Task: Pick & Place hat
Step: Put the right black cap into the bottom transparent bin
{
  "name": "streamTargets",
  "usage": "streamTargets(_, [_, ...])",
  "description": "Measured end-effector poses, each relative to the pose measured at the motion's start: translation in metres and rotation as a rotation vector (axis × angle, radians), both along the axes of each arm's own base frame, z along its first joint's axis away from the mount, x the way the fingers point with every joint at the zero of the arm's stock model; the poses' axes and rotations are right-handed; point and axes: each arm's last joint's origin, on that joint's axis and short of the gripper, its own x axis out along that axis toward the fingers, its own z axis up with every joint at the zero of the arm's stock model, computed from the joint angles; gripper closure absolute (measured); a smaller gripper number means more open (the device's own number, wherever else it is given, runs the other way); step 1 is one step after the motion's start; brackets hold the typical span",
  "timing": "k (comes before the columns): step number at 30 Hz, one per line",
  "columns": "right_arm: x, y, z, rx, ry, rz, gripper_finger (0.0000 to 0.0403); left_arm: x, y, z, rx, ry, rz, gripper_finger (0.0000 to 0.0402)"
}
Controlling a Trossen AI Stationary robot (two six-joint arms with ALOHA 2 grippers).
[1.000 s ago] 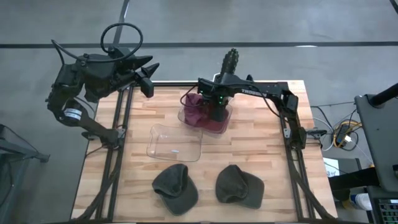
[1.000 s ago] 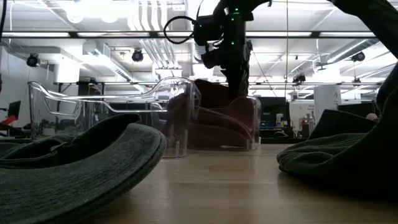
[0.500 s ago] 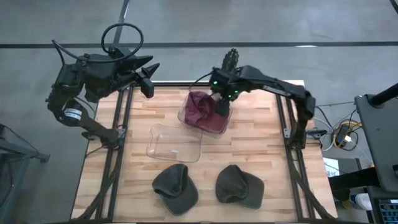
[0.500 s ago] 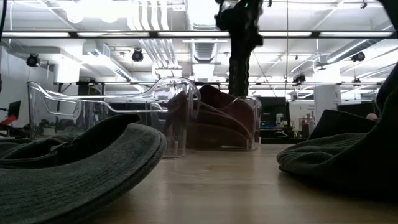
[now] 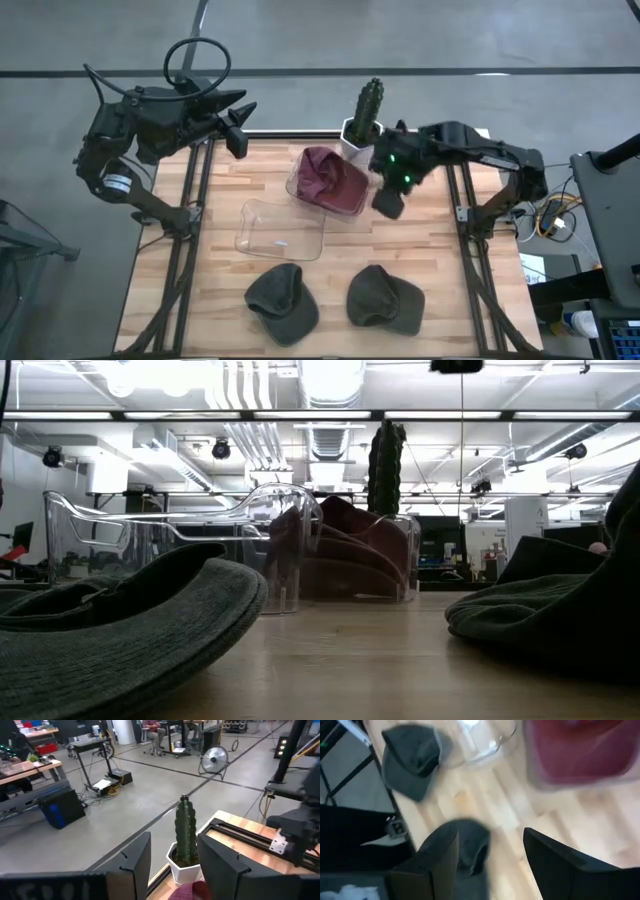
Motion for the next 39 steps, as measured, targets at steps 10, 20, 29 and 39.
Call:
streamTargets(10, [-0.003,0.059,-0.056,0.045,0.265,0.072,0.0188,0.003,-0.002,-0.001,-0.04,-0.008,-0.087,0.0248])
streamTargets(20, [-0.015,0.091,-0.125,0.064,0.484,0.136,0.0188,0.012,-0.003,-0.008,-0.05,0.027,-0.114,0.0248])
streamTargets(29, [-0.024,0.1,-0.167,0.088,0.552,0.164,0.0188,0.02,-0.004,-0.017,-0.053,0.069,-0.113,0.0248])
streamTargets(39, [-0.023,0.102,-0.208,0.182,0.47,0.187,0.0188,0.021,-0.004,-0.018,-0.064,0.062,-0.11,0.0248])
